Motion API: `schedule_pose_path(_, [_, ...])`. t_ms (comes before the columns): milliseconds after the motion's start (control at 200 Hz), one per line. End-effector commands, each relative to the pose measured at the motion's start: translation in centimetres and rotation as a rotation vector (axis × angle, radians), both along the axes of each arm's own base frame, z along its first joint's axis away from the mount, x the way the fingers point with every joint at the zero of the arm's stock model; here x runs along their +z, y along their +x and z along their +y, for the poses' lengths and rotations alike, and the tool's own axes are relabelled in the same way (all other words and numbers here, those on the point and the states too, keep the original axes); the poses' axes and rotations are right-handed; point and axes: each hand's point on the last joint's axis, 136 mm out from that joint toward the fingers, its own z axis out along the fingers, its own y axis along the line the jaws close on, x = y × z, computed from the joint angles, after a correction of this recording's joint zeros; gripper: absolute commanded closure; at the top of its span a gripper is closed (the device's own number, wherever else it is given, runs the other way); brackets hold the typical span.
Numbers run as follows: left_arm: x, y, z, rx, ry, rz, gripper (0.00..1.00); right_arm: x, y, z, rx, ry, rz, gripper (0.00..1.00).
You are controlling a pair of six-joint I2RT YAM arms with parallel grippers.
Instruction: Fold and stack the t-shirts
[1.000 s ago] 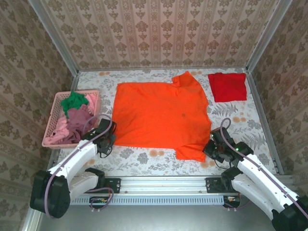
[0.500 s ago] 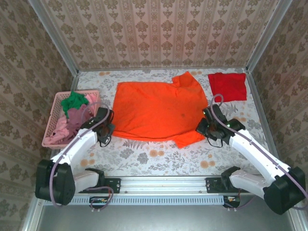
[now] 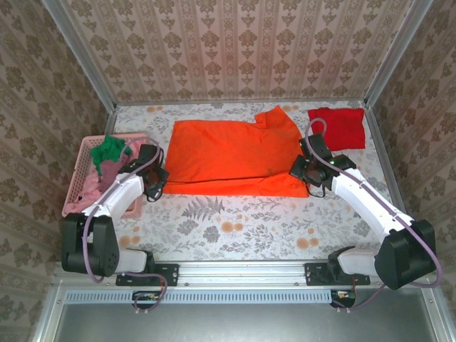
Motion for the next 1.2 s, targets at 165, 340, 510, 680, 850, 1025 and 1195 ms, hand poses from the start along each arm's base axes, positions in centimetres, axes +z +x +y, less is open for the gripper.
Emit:
schedule_pose_path(165, [1.8, 2.7, -0.3, -0.106, 0.045, -0.027, 1.0, 1.3, 2.5, -1.1, 0.005, -0.034, -0.054, 1.0])
schedule_pose_path(340, [2.6, 3.9, -0.3, -0.121, 0.061, -0.048, 1.0, 1.3, 3.2, -1.2, 0.005, -0.051, -0.058, 1.0])
schedule_pose_path(510, [2.8, 4.7, -0.4, -0.13, 0.072, -0.052, 1.0, 1.2, 3.9, -1.6, 0.004, -0.069, -0.061, 1.0])
schedule_pose_path(680, [2.7, 5.2, -0.5, -0.127, 0.067, -0.062, 1.0, 0.9, 5.0, -2.0, 0.005, -0.093, -0.053, 1.0])
schedule_pose_path(850, [3.0, 6.1, -0.8, -0.141, 0.066, -0.077, 1.0, 0.6, 6.0, -2.0, 0.011, -0.1, -0.051, 1.0])
schedule_pose_path(1025, [3.3, 7.0, -0.7, -0.155, 0.089, -0.079, 1.0, 0.0, 6.8, -2.2, 0.007, -0.107, -0.041, 1.0])
schedule_pose_path(1195, [3.3, 7.8, -0.7, -0.162, 0.099, -0.08, 1.0, -0.1, 7.4, -2.5, 0.002, -0.11, -0.042, 1.0])
